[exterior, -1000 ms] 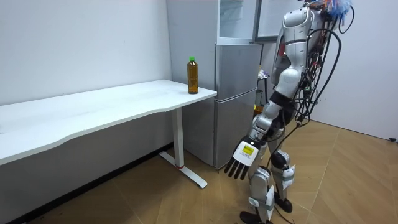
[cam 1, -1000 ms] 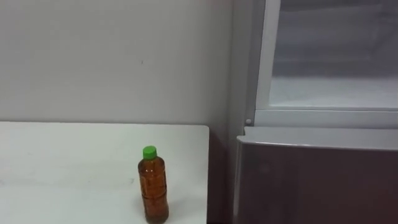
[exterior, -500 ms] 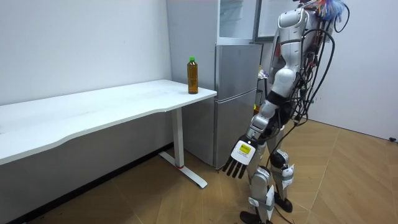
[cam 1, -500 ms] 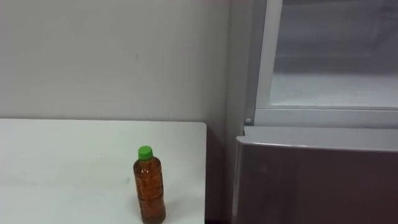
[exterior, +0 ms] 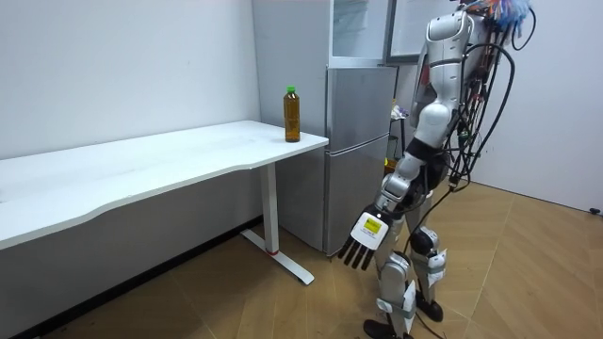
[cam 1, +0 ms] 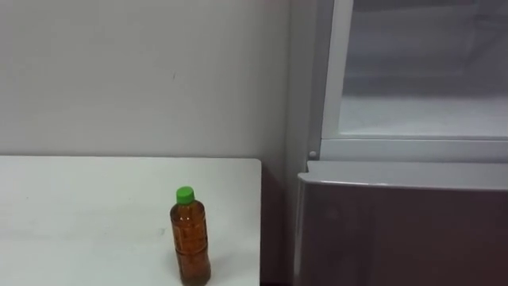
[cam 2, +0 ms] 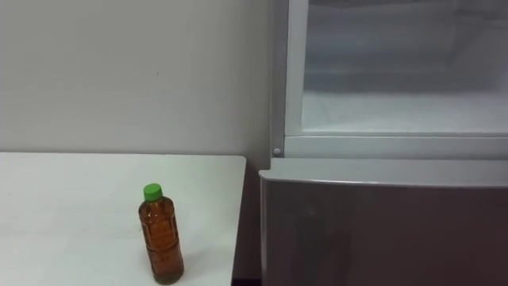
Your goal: Put the bottle in the upper fridge
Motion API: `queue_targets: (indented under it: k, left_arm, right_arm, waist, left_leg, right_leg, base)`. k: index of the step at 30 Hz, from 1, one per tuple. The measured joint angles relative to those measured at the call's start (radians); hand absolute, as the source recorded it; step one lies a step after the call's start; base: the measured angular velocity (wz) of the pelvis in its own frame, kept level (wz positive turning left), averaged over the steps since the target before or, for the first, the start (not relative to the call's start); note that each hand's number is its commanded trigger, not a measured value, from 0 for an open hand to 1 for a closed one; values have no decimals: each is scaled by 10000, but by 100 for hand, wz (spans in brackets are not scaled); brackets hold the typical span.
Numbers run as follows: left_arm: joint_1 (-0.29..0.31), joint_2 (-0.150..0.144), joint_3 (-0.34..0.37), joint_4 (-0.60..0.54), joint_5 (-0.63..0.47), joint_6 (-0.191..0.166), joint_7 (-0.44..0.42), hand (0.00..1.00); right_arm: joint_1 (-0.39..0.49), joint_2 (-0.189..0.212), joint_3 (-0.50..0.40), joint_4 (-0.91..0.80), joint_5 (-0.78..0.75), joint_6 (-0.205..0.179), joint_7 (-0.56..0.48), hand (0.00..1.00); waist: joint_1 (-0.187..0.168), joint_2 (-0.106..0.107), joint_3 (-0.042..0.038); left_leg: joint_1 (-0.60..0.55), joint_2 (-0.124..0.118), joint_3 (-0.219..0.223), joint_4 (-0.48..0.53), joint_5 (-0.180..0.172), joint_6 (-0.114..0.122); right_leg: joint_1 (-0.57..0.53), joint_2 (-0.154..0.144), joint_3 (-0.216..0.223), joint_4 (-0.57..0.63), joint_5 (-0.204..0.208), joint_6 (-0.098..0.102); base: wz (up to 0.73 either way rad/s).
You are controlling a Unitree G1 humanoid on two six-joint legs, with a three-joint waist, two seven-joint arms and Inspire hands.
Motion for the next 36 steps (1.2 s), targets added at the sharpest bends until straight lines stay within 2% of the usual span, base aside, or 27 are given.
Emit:
queue_targets:
  k: [2, 3, 4, 5, 6, 7, 11, 12, 13, 16, 20, 28, 36]
  left_arm:
    - [-50, 58, 55, 2, 264, -36, -213, 0]
    - [-118, 81, 86, -50, 384, -30, -412, 0]
    - [-209, 107, 63, -62, 379, -27, -576, 0]
    - [-226, 127, 65, -65, 380, -24, -635, 0]
    - [-244, 178, 62, -155, 389, -11, -776, 0]
    - [-230, 204, 55, -301, 405, 14, -843, 0]
    - [-331, 333, 141, -255, 562, 74, -931, 0]
    - [-337, 378, 225, -292, 565, 75, -954, 0]
    - [-300, 405, 279, -328, 515, 74, -981, 0]
    - [-228, 521, 280, -306, 358, 79, -956, 0]
    - [-133, 519, 299, -277, 344, 78, -906, 0]
    - [-118, 301, 287, -199, 346, 59, -767, 0]
    - [-12, 404, 287, 81, 398, 28, -720, 0]
  right_arm:
    - [48, -56, 4, -590, -324, 15, 201, 0]
    - [162, -109, 1, -1461, -697, 78, 327, 0]
    - [159, -192, 117, -2331, -982, 88, 420, 0]
    - [159, -237, 219, -2710, -1067, 98, 460, 0]
    - [335, -334, 404, -4037, -1344, 369, 642, 0]
    - [591, -462, 563, -5640, -1536, 450, 923, 0]
    - [541, -677, 521, -8197, -1785, 426, 1628, 0]
    - [579, -756, 458, -8877, -1815, 479, 1794, 0]
    - [668, -839, 438, -9599, -1798, 503, 1933, 0]
    - [831, -1017, 321, -10731, -1802, 646, 2295, 0]
    - [916, -1089, -17, -11933, -1788, 856, 2745, 0]
    - [878, -1085, -567, -13211, -1771, 913, 3200, 0]
    - [797, -1065, -882, -14770, -770, 1189, 3744, 0]
  waist:
    - [0, 20, -3]
    - [-1, -14, -12]
    - [-3, 42, 94]
    - [8, 53, 89]
    - [4, 33, 75]
    - [-17, 14, 82]
    - [17, -178, 57]
    - [47, -300, 24]
    - [47, -327, 3]
    - [19, -399, -17]
    - [-33, -322, -17]
    - [2, -196, -77]
    - [225, -316, -34]
  left_leg:
    - [-136, 7, -24, 59, -5, 4]
    - [-232, 22, 7, 98, -2, 6]
    - [-240, 42, 64, 140, -4, 8]
    - [-254, 51, 97, 143, -4, 9]
    - [-268, 56, 130, 137, -4, 8]
    - [-254, 57, 141, 120, -3, 8]
    - [-157, 57, 140, 77, -1, 6]
    - [-170, 57, 140, 75, -2, 6]
    - [-175, 56, 149, 44, -2, 6]
    - [-139, 61, 196, 42, -2, 7]
    - [-82, 69, 372, 7, 0, 9]
    - [48, 96, 562, -118, 10, 17]
    - [153, 105, 637, -205, 26, 4]
  right_leg:
    - [-39, 0, -31, 12, 1, -1]
    - [-159, -6, -28, 65, 16, -21]
    - [-204, -11, -35, 145, 22, -26]
    - [-256, -11, -41, 182, 22, -26]
    - [-305, -11, -36, 192, 22, -26]
    - [-300, -6, -17, 184, 23, -27]
    - [-232, 6, -2, 171, 23, -27]
    - [-267, 4, 1, 177, 22, -26]
    - [-302, 3, 5, 177, 23, -25]
    - [-311, 2, 41, 182, 34, -11]
    - [-302, -2, 74, 175, 55, -5]
    - [-302, 0, 177, 189, 76, -26]
    - [-292, 16, 248, 197, 84, -34]
  base:
    - [2]
    - [-6]
    - [-11]
    - [-12]
    - [-10]
    - [-6]
    - [2]
    - [0]
    - [-3]
    - [-5]
    - [-14]
    - [-7]
    - [-4]
